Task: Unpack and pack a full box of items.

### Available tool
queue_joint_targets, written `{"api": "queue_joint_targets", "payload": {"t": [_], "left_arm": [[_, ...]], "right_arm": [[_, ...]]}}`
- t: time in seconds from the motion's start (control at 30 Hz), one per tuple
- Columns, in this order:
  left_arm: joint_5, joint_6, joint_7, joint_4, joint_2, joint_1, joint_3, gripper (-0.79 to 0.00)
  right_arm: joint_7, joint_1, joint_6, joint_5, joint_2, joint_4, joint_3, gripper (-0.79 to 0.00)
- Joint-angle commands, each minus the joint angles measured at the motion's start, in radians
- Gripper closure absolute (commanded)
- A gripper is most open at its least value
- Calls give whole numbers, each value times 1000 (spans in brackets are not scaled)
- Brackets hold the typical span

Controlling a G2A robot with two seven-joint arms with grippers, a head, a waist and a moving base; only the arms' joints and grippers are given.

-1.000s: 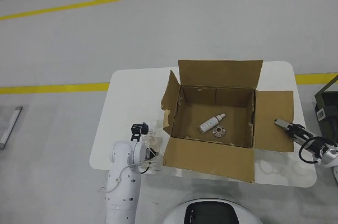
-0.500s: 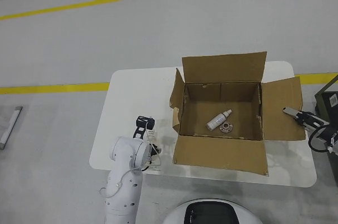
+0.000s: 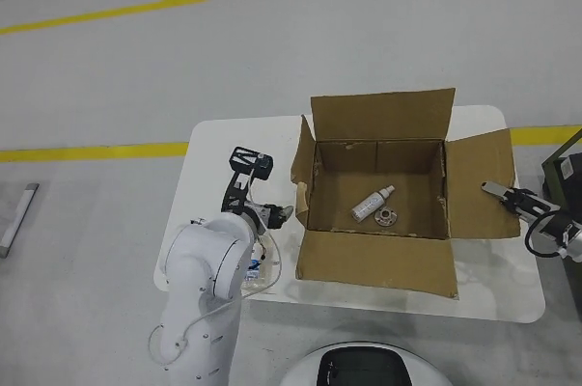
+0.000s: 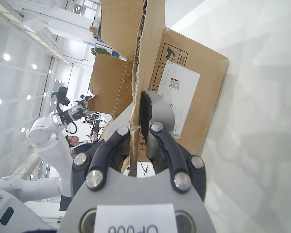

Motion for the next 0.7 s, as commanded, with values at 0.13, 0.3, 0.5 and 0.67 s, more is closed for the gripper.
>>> {"api": "queue_joint_targets", "payload": {"t": [0.13,0.3,0.5,0.67], "left_arm": [[-19,-29,16,-72,3,-66,-8,-785],[-108,-61,58,-73,4,-105,-3,-785],[-279,-83,107,57,-1,-150,51,-785],[-240,-95,74,203,1,-193,108,-785]], "right_arm": [[-8,-14,-5,5,1,-4,-1,0],[-16,-29,-7,6,1,-12,-4,0],[-20,-36,-8,11,2,-15,-9,0],[-24,-44,-11,14,3,-14,-8,0]]}}
